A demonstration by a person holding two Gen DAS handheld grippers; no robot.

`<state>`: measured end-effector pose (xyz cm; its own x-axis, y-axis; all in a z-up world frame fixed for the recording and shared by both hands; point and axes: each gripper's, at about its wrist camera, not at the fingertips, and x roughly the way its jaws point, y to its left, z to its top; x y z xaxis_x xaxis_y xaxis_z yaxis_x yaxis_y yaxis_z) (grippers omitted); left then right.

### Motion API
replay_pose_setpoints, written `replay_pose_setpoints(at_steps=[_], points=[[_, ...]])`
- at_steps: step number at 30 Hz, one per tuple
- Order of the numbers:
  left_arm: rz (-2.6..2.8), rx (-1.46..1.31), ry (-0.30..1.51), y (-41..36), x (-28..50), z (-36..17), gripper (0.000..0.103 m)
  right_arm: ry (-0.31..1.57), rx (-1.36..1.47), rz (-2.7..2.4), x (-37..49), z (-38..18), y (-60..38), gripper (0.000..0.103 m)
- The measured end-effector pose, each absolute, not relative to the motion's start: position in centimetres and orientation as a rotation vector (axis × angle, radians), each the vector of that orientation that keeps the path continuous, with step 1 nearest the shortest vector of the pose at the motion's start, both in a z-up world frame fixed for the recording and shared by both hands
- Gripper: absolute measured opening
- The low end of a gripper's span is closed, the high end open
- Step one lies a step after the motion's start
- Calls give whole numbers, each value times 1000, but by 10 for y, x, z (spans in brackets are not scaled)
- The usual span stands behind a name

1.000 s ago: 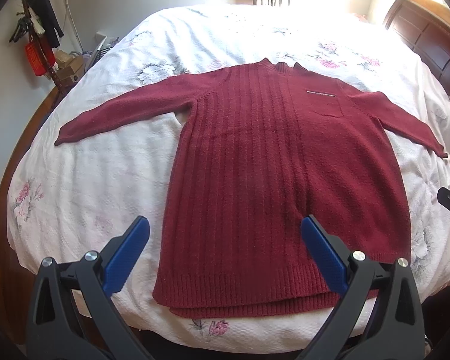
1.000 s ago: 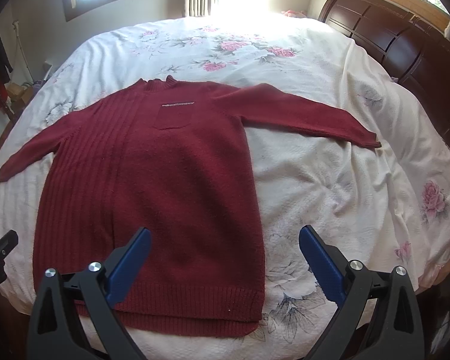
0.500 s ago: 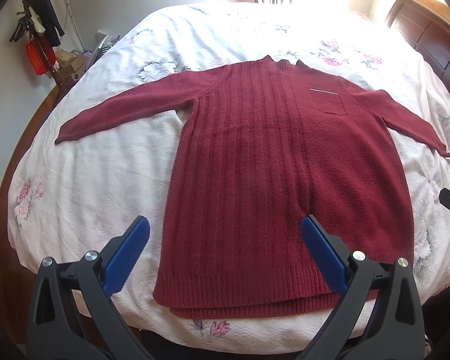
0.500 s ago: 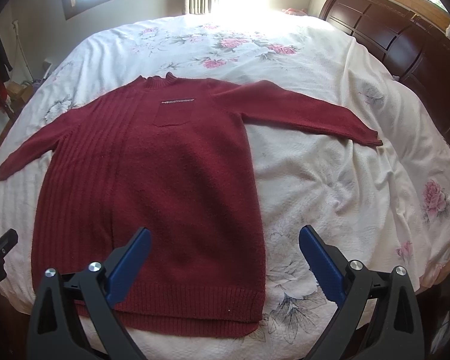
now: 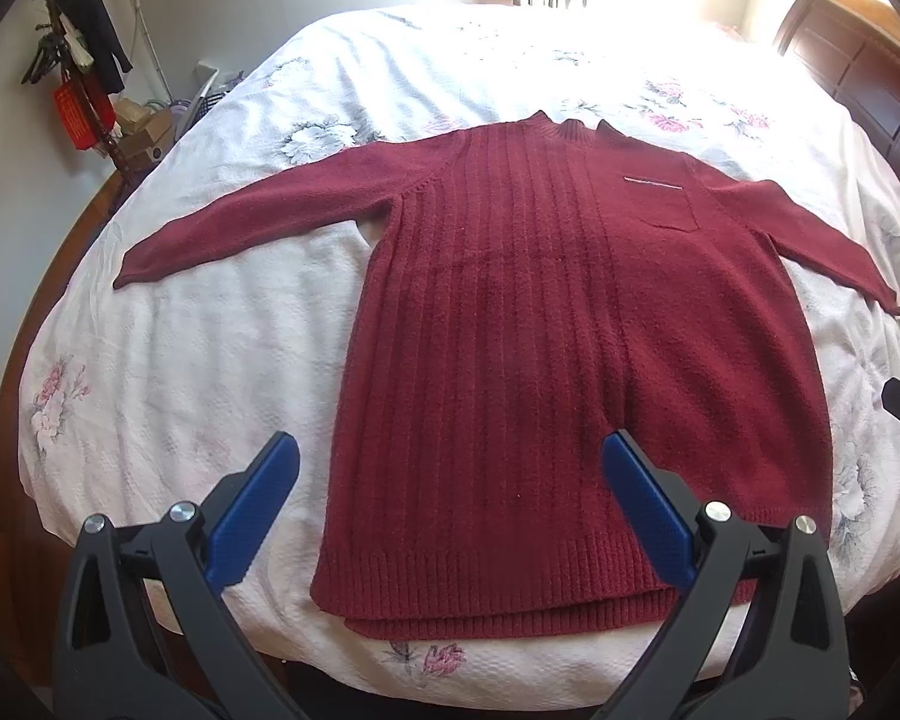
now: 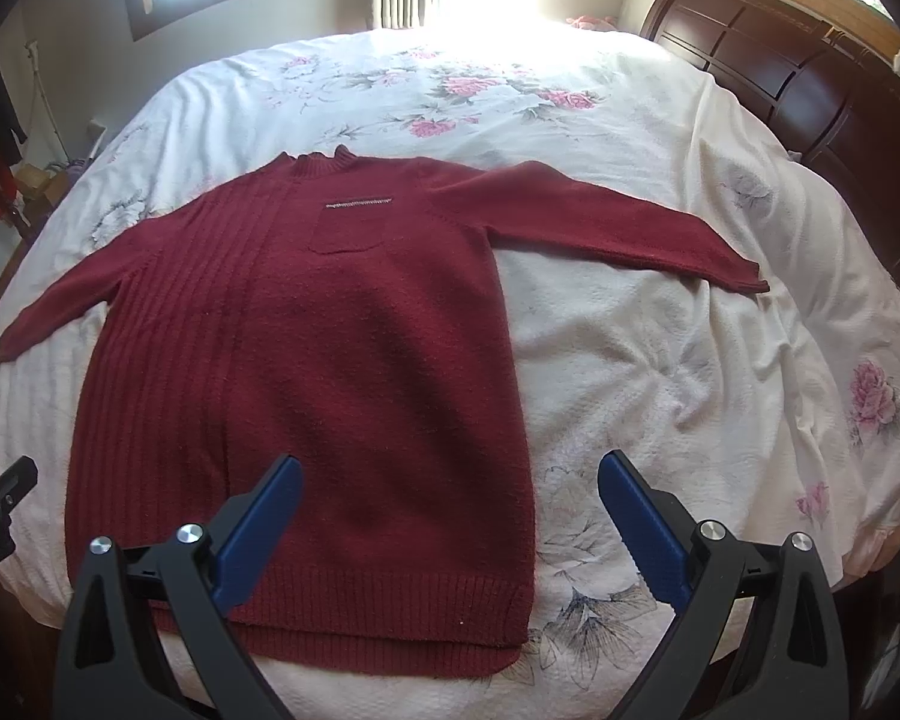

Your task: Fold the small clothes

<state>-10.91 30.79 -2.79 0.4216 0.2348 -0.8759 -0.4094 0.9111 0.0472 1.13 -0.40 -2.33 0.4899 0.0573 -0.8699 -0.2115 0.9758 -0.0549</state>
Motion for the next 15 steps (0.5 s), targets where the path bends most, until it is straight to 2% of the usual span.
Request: replay_pose_setpoints(at_steps=[15], points=[[413, -178, 1063, 307, -110, -27, 100, 1042, -159, 166, 9, -21, -4, 99]])
